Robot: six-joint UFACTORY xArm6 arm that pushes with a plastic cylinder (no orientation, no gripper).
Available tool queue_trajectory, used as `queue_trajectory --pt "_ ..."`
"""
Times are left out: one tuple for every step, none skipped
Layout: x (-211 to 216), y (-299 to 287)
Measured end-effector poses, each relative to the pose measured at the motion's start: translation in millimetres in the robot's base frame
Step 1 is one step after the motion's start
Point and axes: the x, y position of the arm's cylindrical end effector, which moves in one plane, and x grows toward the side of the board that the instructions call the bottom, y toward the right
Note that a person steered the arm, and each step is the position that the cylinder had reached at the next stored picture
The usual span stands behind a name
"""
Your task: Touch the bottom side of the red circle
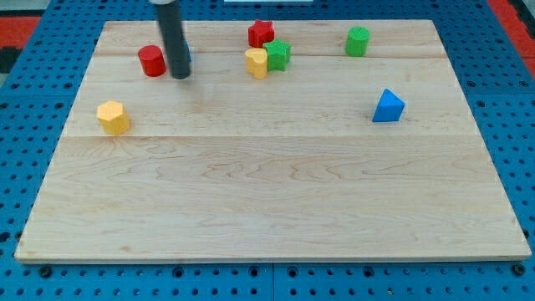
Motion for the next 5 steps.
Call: queue_trajectory --pt "0.2 -38.6" --pt "-4.2 -81.1" --pt "-4.2 -60.1" --pt "3.5 -11.8" --pt "-12.7 -20.6"
